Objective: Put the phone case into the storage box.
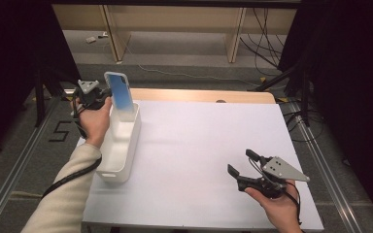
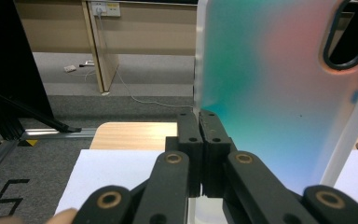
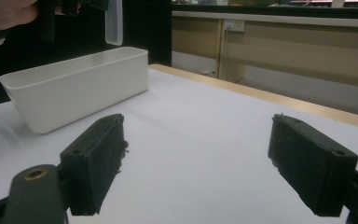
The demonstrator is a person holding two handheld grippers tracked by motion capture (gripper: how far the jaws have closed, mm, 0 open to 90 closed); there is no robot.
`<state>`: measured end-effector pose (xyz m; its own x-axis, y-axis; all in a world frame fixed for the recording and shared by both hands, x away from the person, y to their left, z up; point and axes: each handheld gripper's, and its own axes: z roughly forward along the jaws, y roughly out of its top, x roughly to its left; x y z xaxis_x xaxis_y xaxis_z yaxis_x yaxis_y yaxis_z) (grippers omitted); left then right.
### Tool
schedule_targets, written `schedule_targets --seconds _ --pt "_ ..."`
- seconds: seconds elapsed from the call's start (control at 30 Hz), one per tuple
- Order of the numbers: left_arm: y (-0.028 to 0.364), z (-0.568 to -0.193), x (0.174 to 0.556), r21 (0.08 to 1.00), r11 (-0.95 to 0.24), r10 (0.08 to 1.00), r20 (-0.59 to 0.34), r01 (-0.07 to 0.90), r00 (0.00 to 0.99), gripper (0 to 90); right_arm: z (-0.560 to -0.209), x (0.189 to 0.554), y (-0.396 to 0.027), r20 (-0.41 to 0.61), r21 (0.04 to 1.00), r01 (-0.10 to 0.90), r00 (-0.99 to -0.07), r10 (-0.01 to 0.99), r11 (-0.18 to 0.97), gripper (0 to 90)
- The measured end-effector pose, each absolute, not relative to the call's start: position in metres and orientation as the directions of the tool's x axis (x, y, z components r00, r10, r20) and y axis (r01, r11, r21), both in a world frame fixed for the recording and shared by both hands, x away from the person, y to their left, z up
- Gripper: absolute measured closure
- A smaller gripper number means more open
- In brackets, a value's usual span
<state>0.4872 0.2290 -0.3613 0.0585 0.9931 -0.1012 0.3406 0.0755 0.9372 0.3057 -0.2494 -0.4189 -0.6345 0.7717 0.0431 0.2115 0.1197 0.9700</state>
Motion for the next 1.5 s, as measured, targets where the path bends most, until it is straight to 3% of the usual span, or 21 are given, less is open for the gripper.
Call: schedule_targets --seconds 1.5 --pt "0.229 -0.375 0.508 0.917 0.066 0.996 -0.082 0.393 0.025 88.6 -0.421 0.307 -0.248 0.049 0.973 0.203 -0.639 0.768 0.106 19.7"
